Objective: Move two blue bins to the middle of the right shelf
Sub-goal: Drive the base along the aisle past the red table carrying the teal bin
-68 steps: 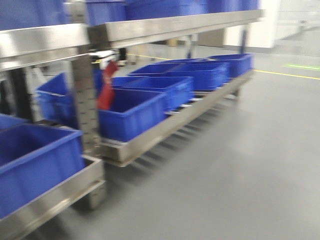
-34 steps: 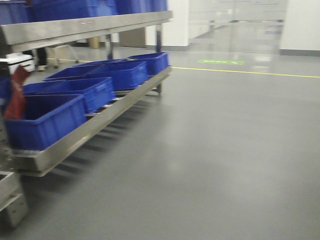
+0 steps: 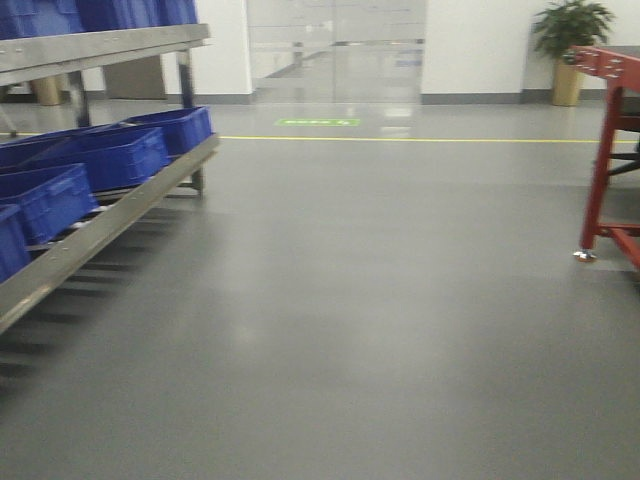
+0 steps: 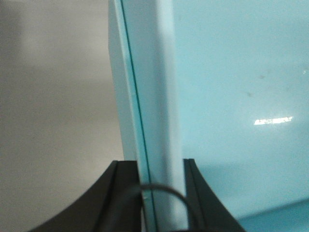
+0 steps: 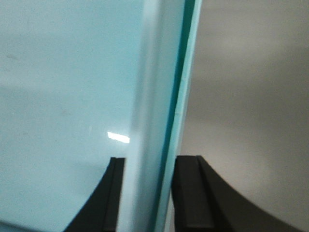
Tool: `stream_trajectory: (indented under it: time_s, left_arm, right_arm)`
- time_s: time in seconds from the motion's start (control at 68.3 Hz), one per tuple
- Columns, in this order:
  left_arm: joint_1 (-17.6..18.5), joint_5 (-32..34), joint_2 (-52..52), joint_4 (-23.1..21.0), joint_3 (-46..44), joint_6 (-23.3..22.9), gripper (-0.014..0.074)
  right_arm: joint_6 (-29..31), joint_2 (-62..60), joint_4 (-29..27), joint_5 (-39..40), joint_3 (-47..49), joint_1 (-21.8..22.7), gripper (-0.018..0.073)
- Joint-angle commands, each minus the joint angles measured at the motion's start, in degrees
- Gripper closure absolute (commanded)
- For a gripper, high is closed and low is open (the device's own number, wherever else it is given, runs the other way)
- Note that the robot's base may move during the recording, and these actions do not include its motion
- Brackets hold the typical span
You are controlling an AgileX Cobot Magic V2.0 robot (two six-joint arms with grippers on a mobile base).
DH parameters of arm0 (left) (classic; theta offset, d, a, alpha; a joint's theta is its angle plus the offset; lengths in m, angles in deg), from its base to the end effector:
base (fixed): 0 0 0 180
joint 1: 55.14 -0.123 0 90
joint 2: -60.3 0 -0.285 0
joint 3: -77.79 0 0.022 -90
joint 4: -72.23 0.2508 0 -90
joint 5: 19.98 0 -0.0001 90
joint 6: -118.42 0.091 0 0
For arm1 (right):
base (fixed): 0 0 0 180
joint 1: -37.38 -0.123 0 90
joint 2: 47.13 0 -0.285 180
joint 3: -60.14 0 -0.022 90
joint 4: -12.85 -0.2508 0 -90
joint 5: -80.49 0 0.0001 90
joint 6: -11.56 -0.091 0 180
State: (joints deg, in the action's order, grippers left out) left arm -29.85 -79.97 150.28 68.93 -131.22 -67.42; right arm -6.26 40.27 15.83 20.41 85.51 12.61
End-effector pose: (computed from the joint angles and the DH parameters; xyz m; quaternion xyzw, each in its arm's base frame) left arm 0.2570 -0.1265 0.5022 0.1467 0.8574 -0.1599 0.4667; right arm 0.2516 0.1116 0.4964 -0.0535 0.8732 0.1515 0.4602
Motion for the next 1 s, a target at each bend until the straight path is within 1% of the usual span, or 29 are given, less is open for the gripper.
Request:
stream_trajectory:
  time_s: [0.0,0.981]
  left_arm:
    - [0.38,5.79,-1.25,-4.11,-1.35,0.76,0.0707]
    - [0.38,5.79,-1.25,-4.11,-1.35,0.76,0.0707]
  right_arm:
    - [-1.25,-0.24,0.35,3.97,0.66,0.05,0.0713]
    - [-1.25,-0.24,0.35,3.97,0.66,0.05,0.0713]
